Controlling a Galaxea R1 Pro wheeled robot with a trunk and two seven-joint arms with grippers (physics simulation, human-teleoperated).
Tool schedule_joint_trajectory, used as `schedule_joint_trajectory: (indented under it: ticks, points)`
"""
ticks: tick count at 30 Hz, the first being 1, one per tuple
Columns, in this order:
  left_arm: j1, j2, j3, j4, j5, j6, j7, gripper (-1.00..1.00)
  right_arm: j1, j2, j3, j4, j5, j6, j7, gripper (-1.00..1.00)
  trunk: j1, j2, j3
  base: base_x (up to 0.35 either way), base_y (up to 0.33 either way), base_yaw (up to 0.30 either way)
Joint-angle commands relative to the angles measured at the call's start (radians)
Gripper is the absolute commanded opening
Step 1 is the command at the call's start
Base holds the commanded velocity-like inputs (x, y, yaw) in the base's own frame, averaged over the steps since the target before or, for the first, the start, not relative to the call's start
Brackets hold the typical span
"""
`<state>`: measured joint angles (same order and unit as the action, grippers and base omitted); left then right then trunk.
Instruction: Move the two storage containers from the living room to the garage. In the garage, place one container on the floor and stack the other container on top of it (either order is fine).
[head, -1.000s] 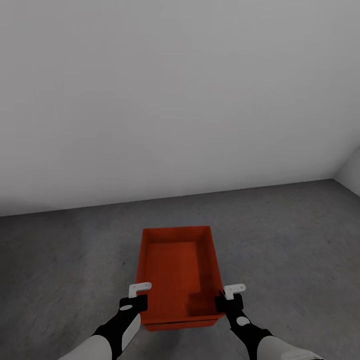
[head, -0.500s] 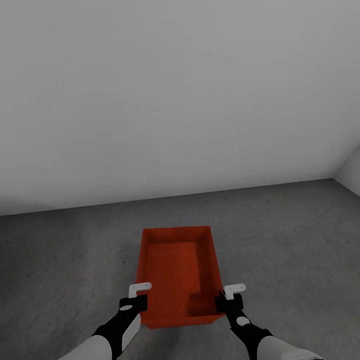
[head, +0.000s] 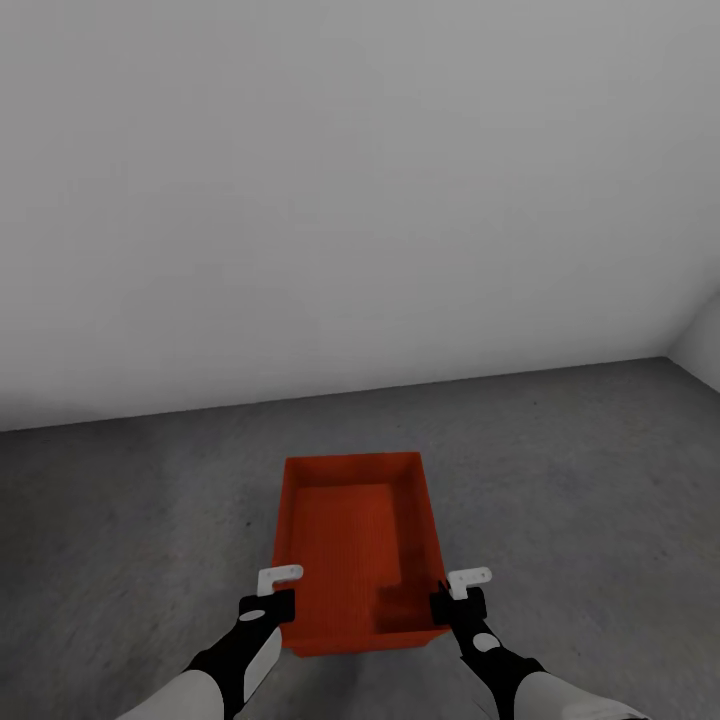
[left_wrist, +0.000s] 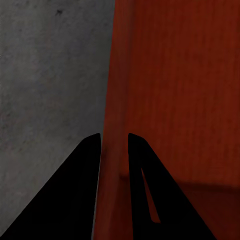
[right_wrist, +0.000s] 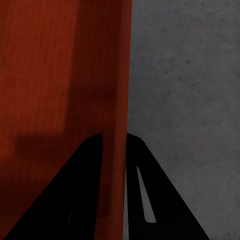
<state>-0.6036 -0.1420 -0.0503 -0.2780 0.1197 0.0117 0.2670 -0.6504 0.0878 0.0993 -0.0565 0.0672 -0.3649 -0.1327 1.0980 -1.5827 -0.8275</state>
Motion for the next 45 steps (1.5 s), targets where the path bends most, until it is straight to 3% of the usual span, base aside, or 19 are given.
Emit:
schedule_joint_trajectory:
  ticks: [1, 22, 28, 45]
  points:
    - [-0.001, 0.001, 0.041, -0.02, -0.012, -0.022, 0.012, -1.0, 0.0, 0.0, -0.054, 0.003, -0.01, -0.003, -0.013, -1.0, 0.0, 0.0, -0.001, 0.0, 0.0, 0.0]
    - [-0.001, -0.001, 0.043, -0.02, -0.011, -0.022, 0.012, -1.0, 0.0, 0.0, -0.055, 0.003, -0.011, -0.003, -0.013, -1.0, 0.0, 0.0, -0.001, 0.0, 0.0, 0.0]
    - [-0.001, -0.001, 0.043, -0.02, -0.011, -0.022, 0.012, -1.0, 0.0, 0.0, -0.055, 0.003, -0.011, -0.003, -0.013, -1.0, 0.023, -0.042, -0.02, 0.0, 0.0, 0.0]
    - [-0.001, 0.0, 0.042, -0.02, -0.011, -0.022, 0.012, -1.0, 0.0, 0.0, -0.055, 0.003, -0.011, -0.003, -0.013, -1.0, 0.023, -0.042, -0.02, 0.0, 0.0, 0.0]
